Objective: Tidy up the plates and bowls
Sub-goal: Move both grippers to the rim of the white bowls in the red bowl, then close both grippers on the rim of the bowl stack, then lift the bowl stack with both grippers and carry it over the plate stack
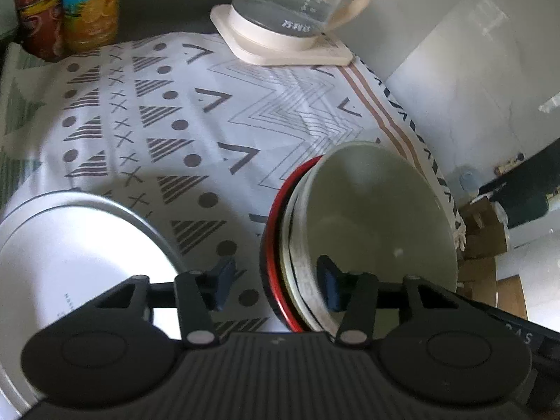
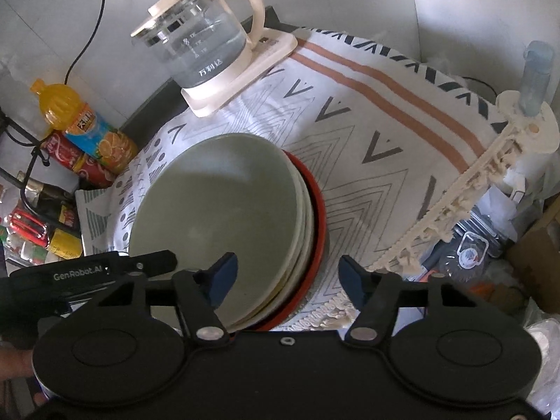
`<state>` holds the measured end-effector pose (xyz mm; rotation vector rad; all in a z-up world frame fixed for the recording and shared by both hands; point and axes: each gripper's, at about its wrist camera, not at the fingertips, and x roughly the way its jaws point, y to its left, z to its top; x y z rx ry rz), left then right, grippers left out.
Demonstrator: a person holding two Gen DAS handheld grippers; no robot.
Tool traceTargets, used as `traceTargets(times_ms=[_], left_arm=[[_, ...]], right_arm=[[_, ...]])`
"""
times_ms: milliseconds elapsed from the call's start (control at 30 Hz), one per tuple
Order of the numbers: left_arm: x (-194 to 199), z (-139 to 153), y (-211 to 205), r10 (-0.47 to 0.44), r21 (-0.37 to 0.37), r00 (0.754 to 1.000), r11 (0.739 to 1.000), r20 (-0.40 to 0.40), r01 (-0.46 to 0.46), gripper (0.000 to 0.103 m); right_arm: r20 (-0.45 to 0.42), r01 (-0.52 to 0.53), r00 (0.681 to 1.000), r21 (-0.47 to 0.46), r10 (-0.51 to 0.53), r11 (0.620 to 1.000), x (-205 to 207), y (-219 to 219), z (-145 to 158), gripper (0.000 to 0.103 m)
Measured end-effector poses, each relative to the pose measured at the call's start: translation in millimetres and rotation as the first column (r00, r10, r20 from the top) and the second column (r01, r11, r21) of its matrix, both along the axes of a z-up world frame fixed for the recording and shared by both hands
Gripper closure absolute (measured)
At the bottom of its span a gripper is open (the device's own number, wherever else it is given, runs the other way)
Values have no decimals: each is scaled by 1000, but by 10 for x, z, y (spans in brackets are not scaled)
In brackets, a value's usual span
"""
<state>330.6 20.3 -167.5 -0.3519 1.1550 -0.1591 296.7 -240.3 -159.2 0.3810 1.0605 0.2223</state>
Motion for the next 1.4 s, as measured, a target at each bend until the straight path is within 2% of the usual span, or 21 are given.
traceTargets(times_ms=[67, 133, 267, 567, 867, 1033, 1400], left_arm=[[42, -29, -16, -10, -12, 1000, 1000, -11, 10, 63], [73, -53, -42, -26, -15, 1000, 1000, -17, 26, 69], [118, -119, -89, -45, -4, 999, 999, -28, 45, 72], [168, -216, -105, -53, 4, 998, 999, -41, 53, 75], [201, -261, -73, -35, -25, 998, 999, -52, 34, 75], [137, -212, -36, -19, -27, 999, 999, -45, 18, 75], [-41, 114, 87, 49, -23, 998, 999, 39, -48, 75]], right_arm=[[-10, 11, 1000, -1, -11, 1000, 26, 15, -38, 47], [-21, 16, 1000, 0, -16, 1000, 45, 25, -73, 57], [-34, 32, 999, -16, -32, 999, 57, 32, -133, 64], [-53, 41, 998, -7, -42, 999, 100, 16, -222, 66], [-84, 16, 996, -26, -18, 1000, 195, 48, -309, 68], [-84, 14, 996, -42, -17, 999, 173, 69, -277, 70], [-17, -53, 998, -25, 53, 998, 86, 165, -34, 70]])
